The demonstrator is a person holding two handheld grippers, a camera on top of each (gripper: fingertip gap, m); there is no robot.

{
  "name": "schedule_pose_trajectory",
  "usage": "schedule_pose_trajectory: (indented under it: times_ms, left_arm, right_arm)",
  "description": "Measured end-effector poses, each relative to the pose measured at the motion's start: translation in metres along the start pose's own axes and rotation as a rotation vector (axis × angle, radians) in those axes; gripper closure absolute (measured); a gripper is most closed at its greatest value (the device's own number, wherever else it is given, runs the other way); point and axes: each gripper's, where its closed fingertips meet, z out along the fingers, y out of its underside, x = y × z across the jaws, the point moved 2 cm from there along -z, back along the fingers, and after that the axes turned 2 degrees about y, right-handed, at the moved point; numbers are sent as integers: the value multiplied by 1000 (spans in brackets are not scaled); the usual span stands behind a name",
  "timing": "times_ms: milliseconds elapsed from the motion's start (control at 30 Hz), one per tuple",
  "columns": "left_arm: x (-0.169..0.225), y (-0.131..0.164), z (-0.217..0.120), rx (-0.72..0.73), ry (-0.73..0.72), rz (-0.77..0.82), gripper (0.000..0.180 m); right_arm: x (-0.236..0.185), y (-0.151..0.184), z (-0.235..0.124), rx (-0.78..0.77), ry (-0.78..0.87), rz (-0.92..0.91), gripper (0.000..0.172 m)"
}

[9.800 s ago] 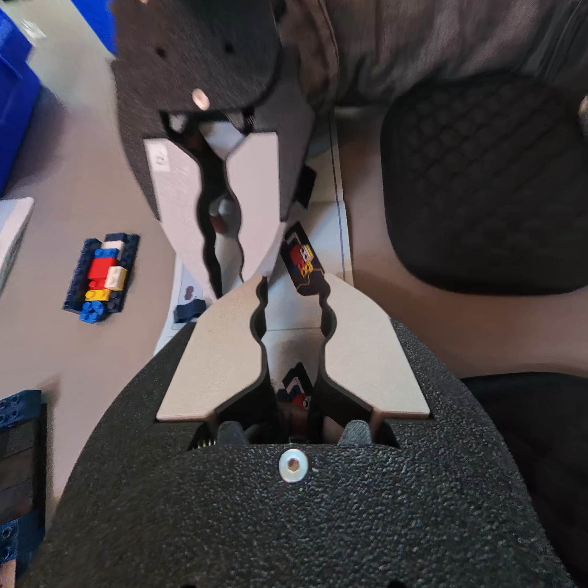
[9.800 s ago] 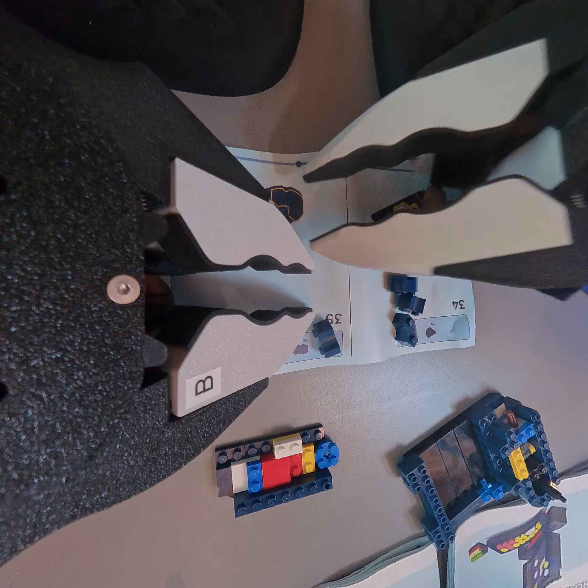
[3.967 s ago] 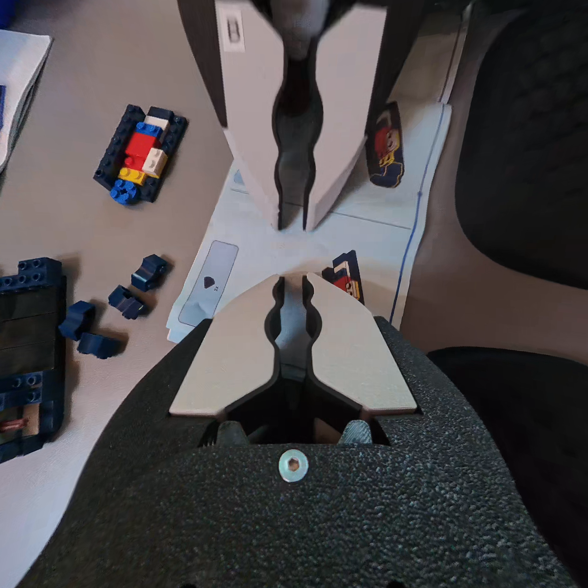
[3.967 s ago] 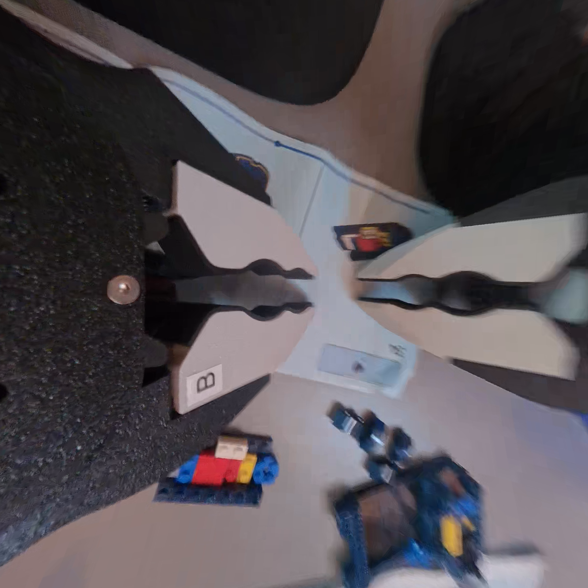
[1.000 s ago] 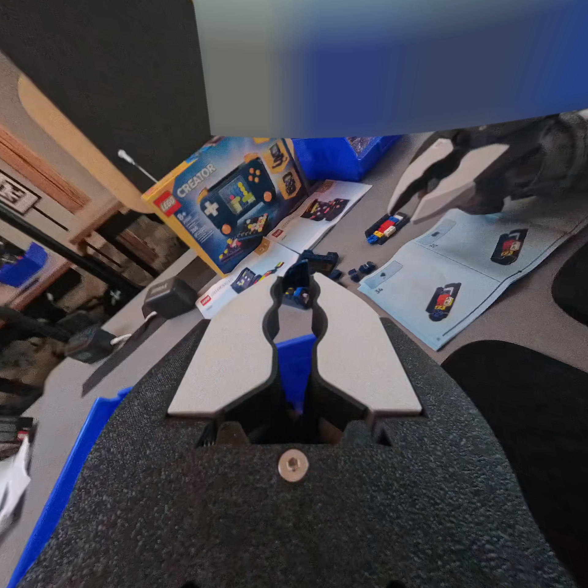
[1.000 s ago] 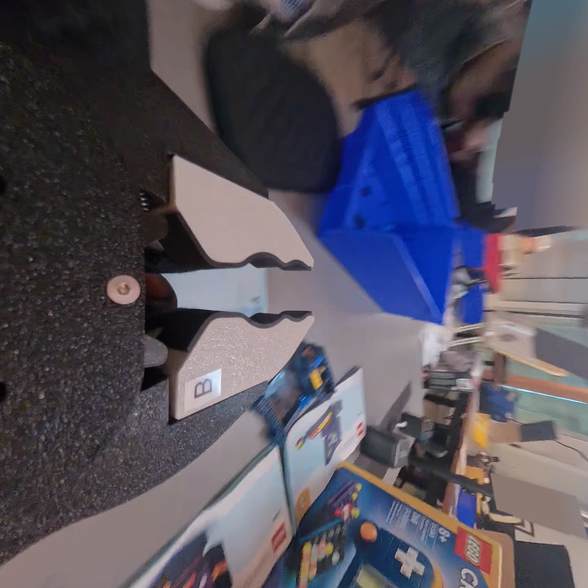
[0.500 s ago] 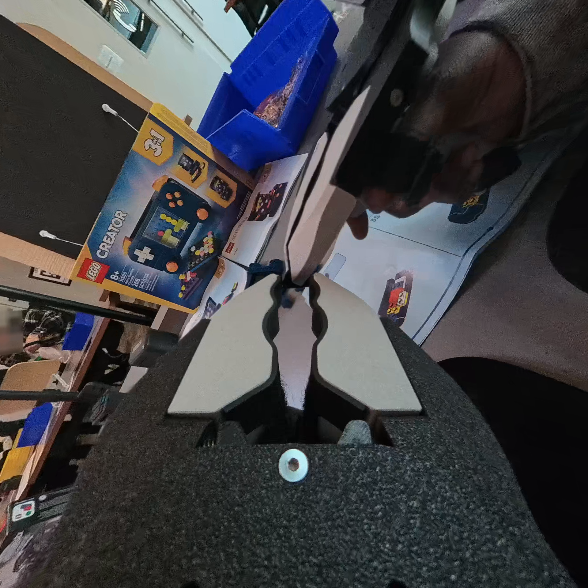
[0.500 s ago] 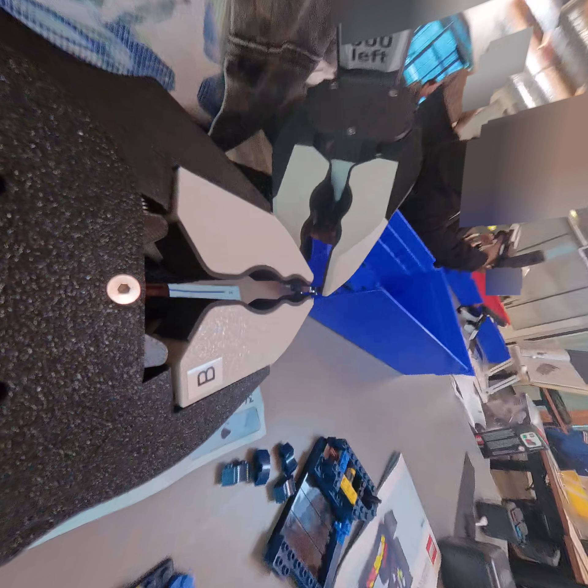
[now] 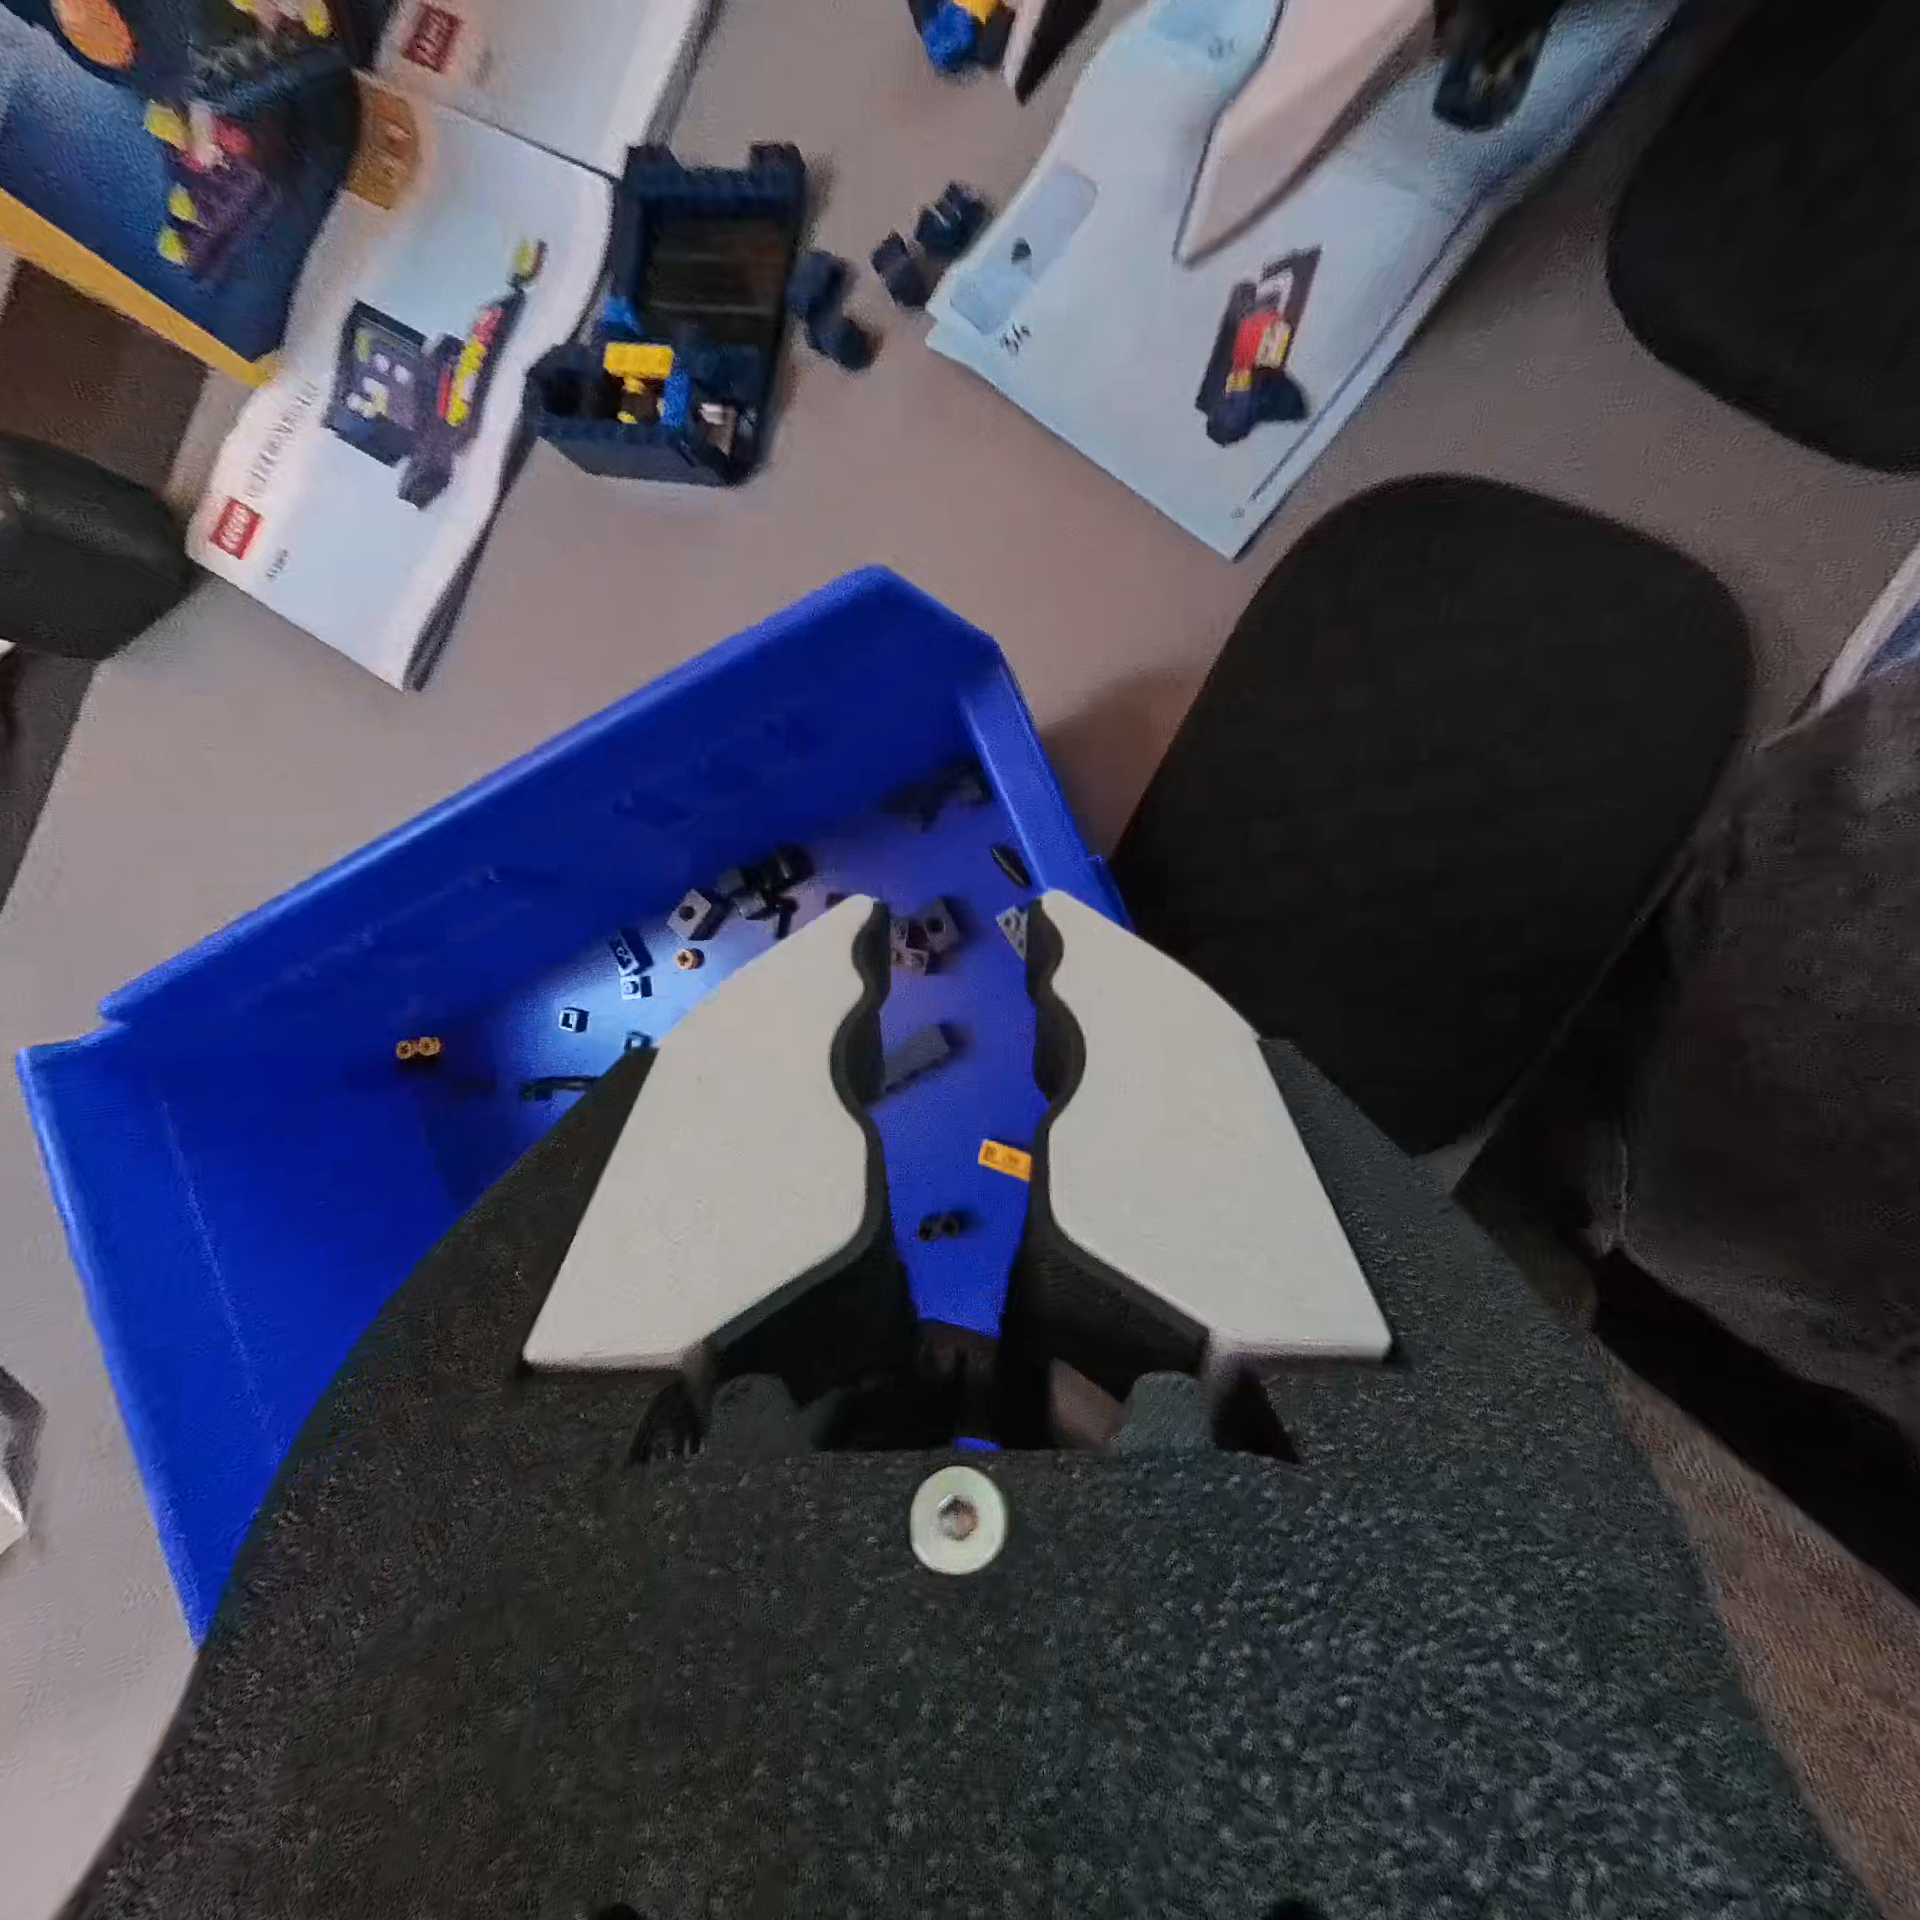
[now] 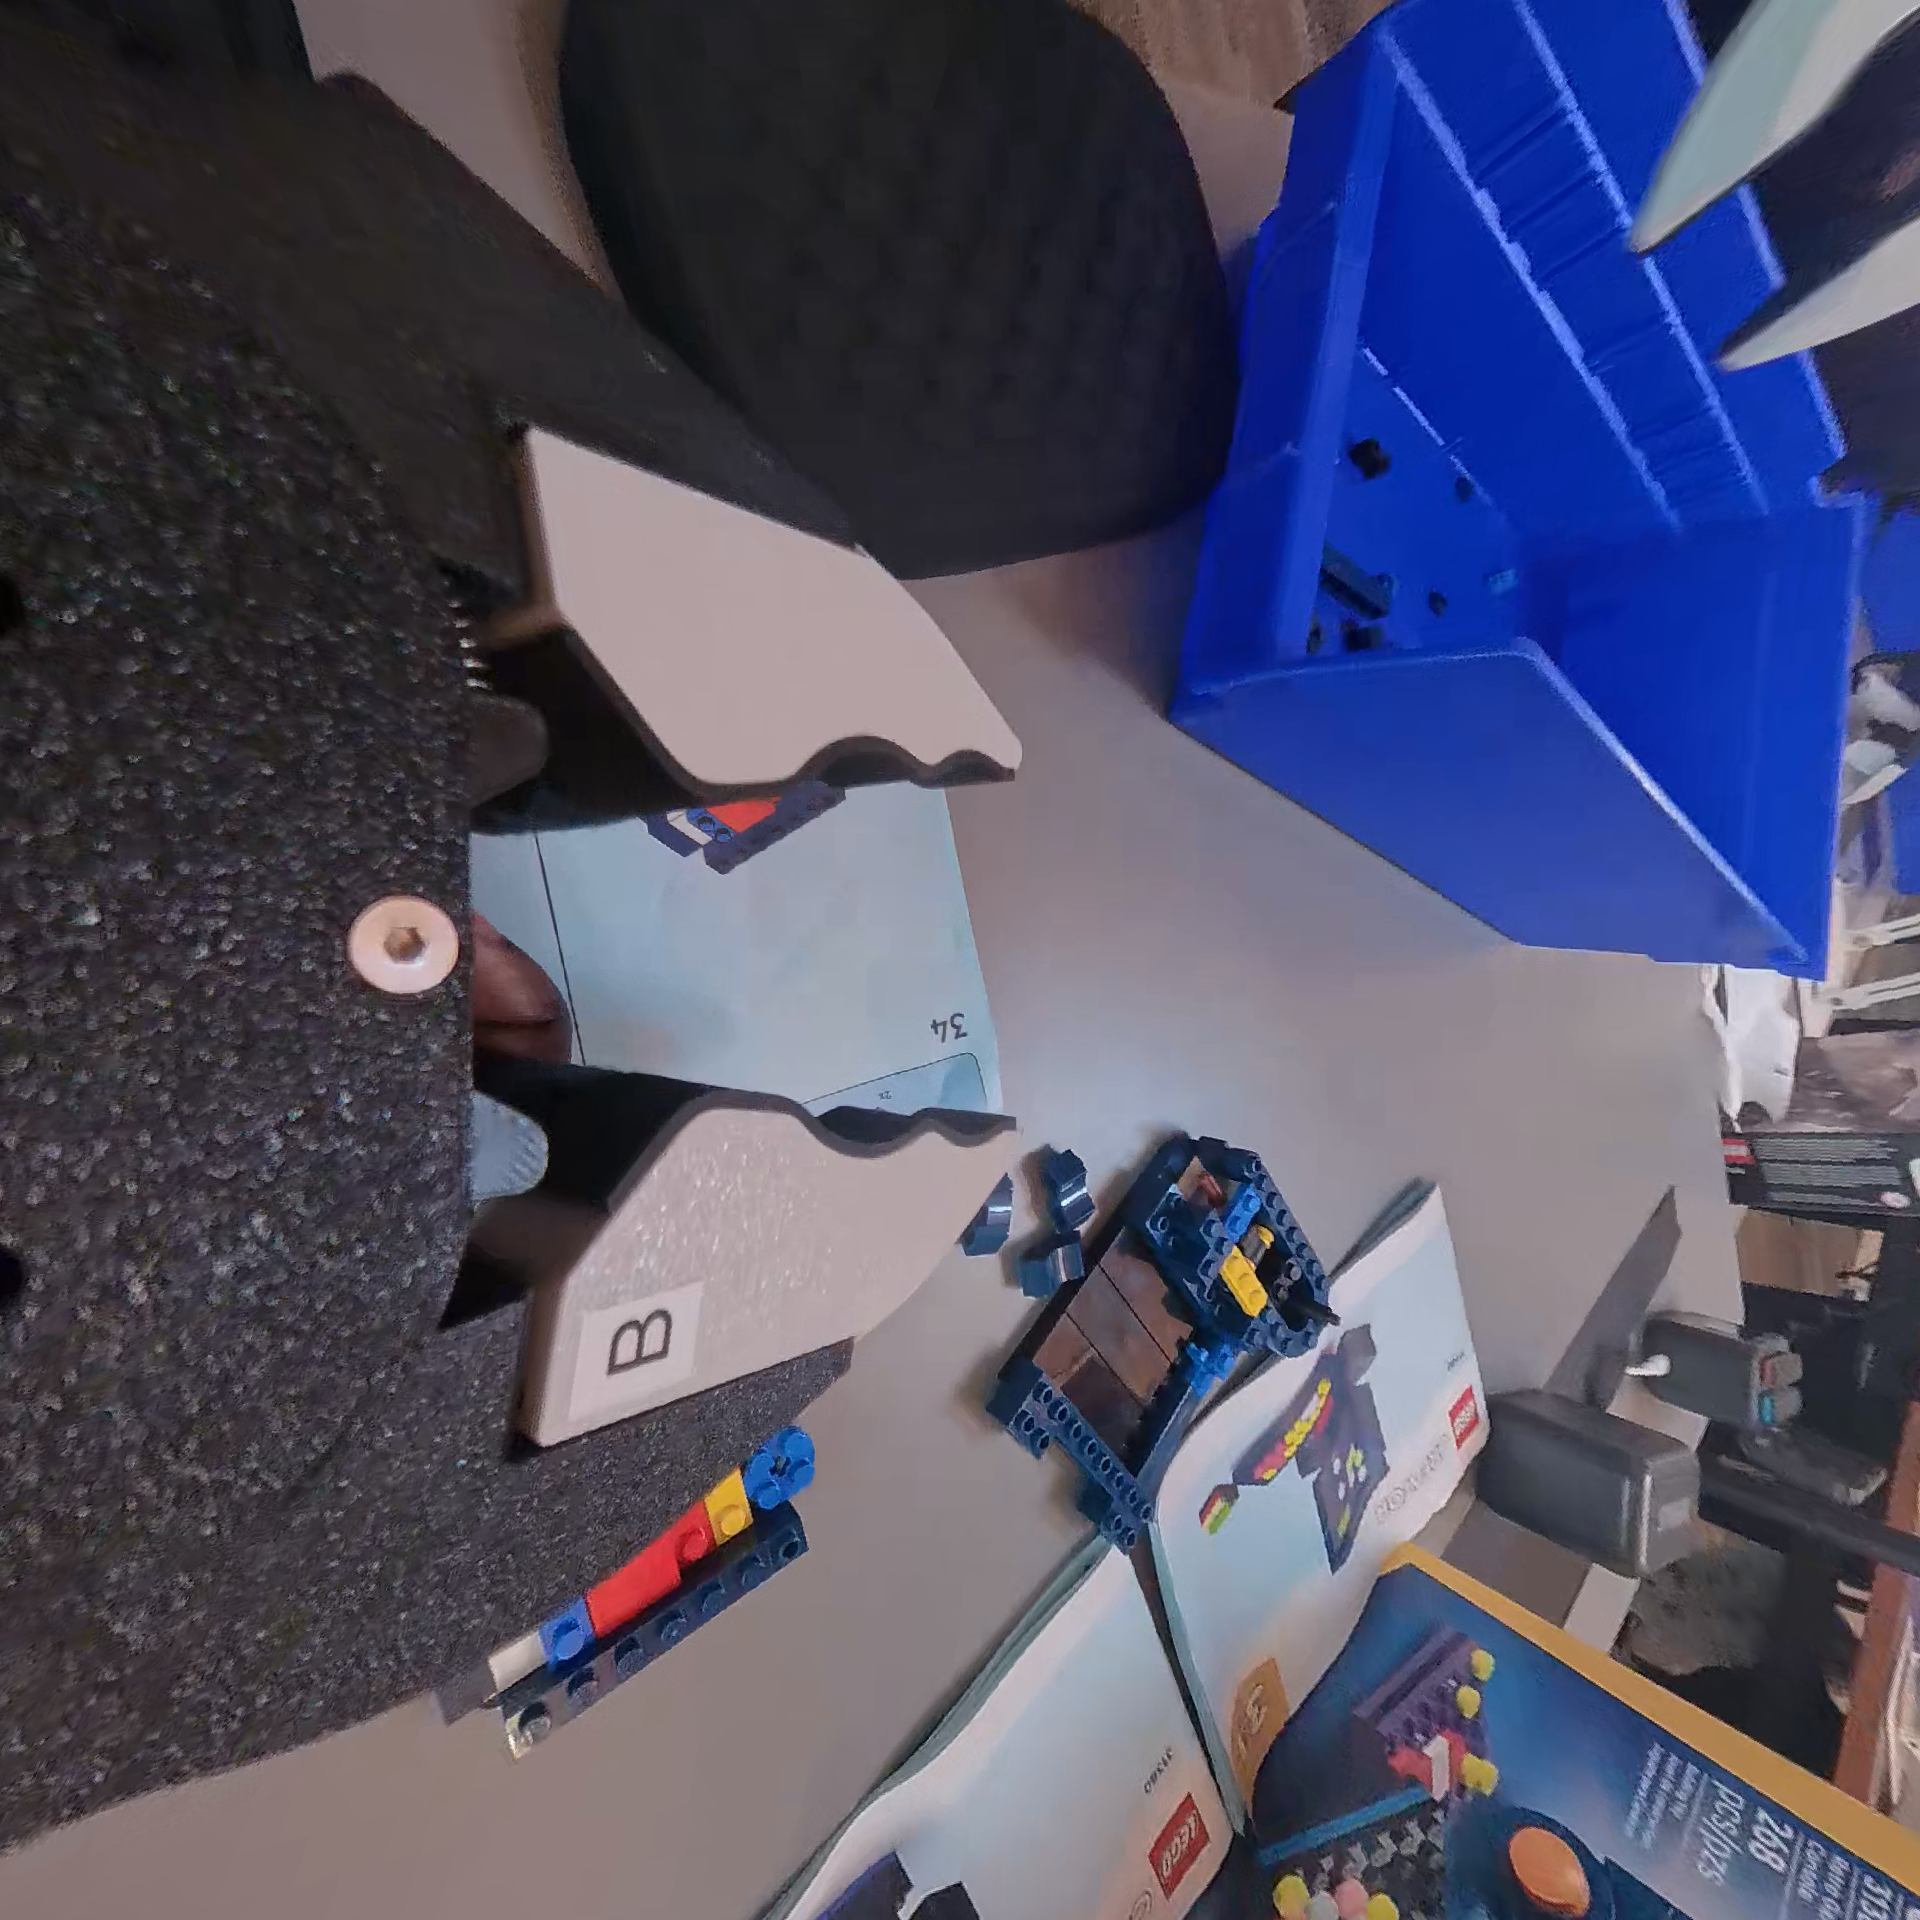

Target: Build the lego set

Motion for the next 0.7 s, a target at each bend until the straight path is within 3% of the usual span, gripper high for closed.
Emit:
schedule_pose_trajectory:
  times_ms: [133, 200, 367, 467, 567, 700]
  left_arm:
    - [-13, 33, 33, -179, 128, 115, 163]
    - [-21, 35, 54, -162, 164, 182, 163]
    - [-32, 32, 98, -193, 224, -29, 149]
    - [-35, 37, 111, -227, 162, -56, 140]
    - [-25, 32, 120, -168, 204, -131, 142]
    - [-27, 29, 123, -84, 160, -190, 149]
  right_arm:
    - [-3, 1, 1, 7, -40, 12, 115]
    - [-6, 2, 2, 7, -55, 1, 116]
    - [-4, 0, 0, 18, -34, -22, 119]
    - [-2, 0, -1, 27, -34, -13, 121]
    - [-1, 1, -1, 25, -39, -7, 121]
    - [-2, 1, -1, 23, -35, -23, 122]
